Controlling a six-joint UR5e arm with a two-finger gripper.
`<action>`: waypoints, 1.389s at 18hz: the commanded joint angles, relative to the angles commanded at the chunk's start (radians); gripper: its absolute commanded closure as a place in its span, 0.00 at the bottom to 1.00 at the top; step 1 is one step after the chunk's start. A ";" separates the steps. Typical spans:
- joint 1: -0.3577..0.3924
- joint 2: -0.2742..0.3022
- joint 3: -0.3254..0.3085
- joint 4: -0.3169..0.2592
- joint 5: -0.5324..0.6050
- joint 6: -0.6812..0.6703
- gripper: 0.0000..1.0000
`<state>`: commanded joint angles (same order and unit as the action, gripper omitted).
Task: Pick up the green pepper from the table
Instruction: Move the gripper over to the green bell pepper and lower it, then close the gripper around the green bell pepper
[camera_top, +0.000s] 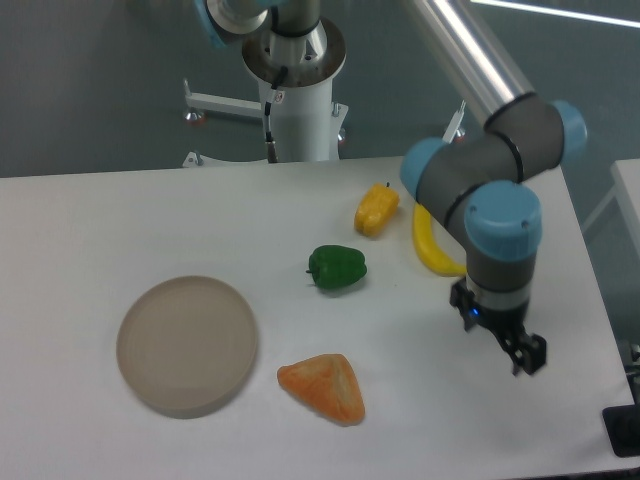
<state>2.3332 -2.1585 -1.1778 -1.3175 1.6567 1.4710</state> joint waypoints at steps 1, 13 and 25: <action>-0.014 0.024 -0.037 -0.003 -0.002 0.015 0.00; -0.137 0.204 -0.390 0.033 -0.031 0.043 0.00; -0.147 0.201 -0.465 0.132 -0.020 0.060 0.00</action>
<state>2.1859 -1.9573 -1.6429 -1.1858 1.6367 1.5309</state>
